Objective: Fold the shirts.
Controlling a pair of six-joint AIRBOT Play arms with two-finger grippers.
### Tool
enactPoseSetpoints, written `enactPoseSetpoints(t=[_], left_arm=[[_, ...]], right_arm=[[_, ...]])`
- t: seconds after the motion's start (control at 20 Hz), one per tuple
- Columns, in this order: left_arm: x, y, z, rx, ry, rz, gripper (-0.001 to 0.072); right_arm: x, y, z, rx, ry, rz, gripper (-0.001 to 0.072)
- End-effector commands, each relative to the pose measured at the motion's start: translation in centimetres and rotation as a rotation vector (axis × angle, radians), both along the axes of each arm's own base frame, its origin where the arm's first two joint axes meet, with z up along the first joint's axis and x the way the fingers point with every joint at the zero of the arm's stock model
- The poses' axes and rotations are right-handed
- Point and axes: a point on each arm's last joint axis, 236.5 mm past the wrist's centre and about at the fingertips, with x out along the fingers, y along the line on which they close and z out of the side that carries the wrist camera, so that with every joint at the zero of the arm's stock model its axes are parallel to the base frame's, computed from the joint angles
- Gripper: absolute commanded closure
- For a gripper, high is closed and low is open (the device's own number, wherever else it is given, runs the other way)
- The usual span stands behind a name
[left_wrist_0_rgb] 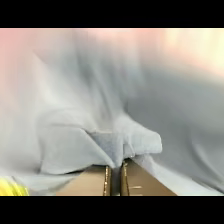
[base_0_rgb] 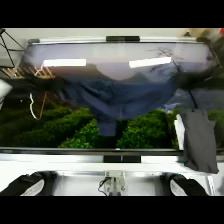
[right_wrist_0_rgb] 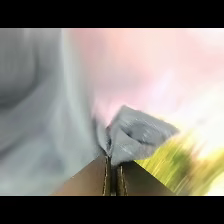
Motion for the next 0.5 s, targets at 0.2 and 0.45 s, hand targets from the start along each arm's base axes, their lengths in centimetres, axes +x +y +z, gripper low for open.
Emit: enactPoseSetpoints(t=[0.2,0.45], left_arm=[[-16.7,12.2,27.1,-0.004,-0.684,0.468,0.067],[-16.6,12.3,26.5,-0.011,-0.658,0.474,0.067]], right_arm=[[-16.2,-5.4,26.6,-0.095,-0.835,-0.218,0.0642],[-17.0,-6.3,24.6,-0.117,-0.753,-0.25,0.0642]])
